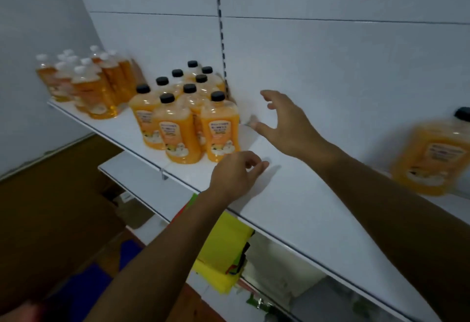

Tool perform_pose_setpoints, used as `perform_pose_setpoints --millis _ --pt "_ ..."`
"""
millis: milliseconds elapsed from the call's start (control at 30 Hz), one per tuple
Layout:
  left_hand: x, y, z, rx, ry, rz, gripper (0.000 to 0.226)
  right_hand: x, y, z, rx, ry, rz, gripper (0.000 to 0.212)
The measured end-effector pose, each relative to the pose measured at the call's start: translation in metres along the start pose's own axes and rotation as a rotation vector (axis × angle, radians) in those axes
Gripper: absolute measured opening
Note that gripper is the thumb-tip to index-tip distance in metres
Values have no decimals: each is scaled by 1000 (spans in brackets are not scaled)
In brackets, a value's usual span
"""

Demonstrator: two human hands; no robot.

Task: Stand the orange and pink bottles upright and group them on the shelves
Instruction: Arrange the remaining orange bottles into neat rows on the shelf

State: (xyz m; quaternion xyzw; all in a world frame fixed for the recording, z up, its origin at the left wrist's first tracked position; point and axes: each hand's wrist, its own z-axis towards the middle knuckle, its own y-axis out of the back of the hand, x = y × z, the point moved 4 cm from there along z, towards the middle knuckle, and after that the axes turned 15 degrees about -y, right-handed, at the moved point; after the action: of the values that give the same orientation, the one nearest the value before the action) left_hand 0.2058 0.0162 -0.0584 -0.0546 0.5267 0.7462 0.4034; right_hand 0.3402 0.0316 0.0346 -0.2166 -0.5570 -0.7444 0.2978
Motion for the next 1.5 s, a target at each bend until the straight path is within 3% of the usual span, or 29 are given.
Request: perform_pose_setpoints --millis 233,533,667,733,800,1000,1133,1500 --pt "55 52 -37 -179 160 0 30 48 -55 33 223 -12 86 80" --pt "60 52 -19 -253 105 -47 57 31 -43 40 143 -33 95 60" --pt "54 29 1 -100 74 -182 62 9 -6 26 117 -78 77 57" --pt "39 11 14 -7 15 -293 50 -4 21 17 88 -107 64 55" --pt "14 -9 27 59 -40 -364 38 -21 51 4 42 -141 39 54" --pt "-78 -87 57 248 -192 -466 35 -77 140 -53 -100 -309 -107 60" --pt "-129 -134 59 283 -247 -502 23 -116 179 -92 -198 -406 -152 60" --pt "-169 -186 76 303 -236 -441 28 -168 208 -120 -322 -437 -257 61"
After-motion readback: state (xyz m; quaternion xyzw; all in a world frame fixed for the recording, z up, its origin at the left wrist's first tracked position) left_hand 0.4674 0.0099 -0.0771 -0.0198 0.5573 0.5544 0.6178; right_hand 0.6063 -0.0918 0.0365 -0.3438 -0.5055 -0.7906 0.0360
